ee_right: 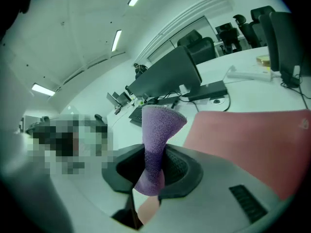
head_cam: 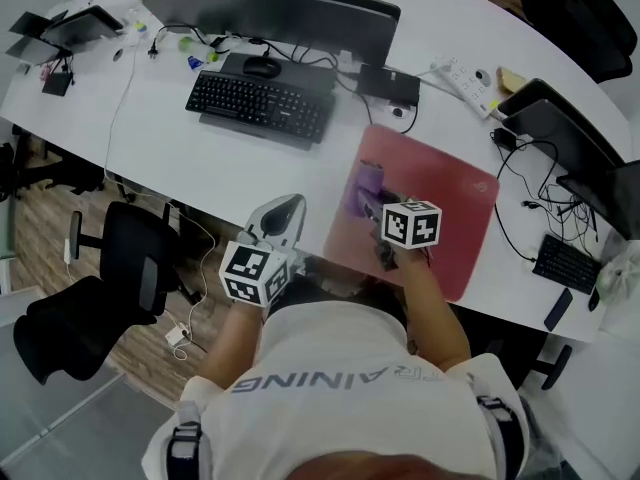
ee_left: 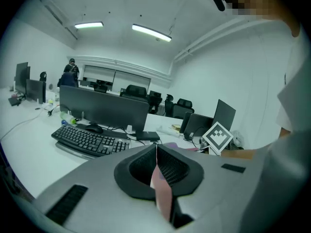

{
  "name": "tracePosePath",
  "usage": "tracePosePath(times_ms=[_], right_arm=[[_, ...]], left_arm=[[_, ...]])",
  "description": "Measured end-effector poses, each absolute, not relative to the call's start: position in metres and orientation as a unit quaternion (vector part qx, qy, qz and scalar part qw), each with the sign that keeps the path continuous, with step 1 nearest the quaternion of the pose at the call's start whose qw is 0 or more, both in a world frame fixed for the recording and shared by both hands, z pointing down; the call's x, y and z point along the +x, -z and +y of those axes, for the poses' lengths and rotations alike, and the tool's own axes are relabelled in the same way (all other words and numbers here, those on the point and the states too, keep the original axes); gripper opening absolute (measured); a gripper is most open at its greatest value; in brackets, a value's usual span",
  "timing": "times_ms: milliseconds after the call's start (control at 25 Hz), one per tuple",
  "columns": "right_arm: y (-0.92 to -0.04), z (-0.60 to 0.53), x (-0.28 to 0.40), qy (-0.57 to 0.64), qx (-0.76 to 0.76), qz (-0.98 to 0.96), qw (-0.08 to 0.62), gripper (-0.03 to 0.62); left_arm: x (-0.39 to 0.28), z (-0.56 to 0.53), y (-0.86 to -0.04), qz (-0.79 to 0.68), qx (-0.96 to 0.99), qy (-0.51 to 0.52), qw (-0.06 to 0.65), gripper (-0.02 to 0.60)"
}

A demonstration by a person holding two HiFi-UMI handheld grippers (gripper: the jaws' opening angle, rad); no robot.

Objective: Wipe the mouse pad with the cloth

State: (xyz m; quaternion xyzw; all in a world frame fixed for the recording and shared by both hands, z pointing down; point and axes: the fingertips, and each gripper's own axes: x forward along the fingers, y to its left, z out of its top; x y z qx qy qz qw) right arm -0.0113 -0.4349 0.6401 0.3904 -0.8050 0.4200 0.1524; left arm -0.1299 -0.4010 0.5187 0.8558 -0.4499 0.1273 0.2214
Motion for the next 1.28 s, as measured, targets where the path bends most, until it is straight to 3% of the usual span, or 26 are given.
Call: tracePosePath(times_ms=[280, 480, 720, 1280], right_arm=[[-0.697, -0.441, -0.103, -0.425, 0.362, -0.803, 0.21, 0.099], [-0.735, -0.442, -0.122, -0.426, 0.367, -0.789, 0.247, 0.098], [-0.748, -0.435, -0.081, -0.432, 0.406, -0.762, 0.259, 0.098], [-0.742, -0.392, 0.068, -0.413, 0.474, -0.725, 0.281, 0.098]], left_arm=[[-0.196, -0.398, -0.533, -0.463, 0.844, -0.139, 0.234, 0.032], [-0.209, -0.402, -0.528, -0.455, 0.849, -0.15, 0.221, 0.032], [-0.185, -0.4, -0.522, -0.425, 0.866, -0.142, 0.221, 0.032], [-0.062, -0.376, -0.497, -0.344, 0.909, -0.127, 0.197, 0.032]])
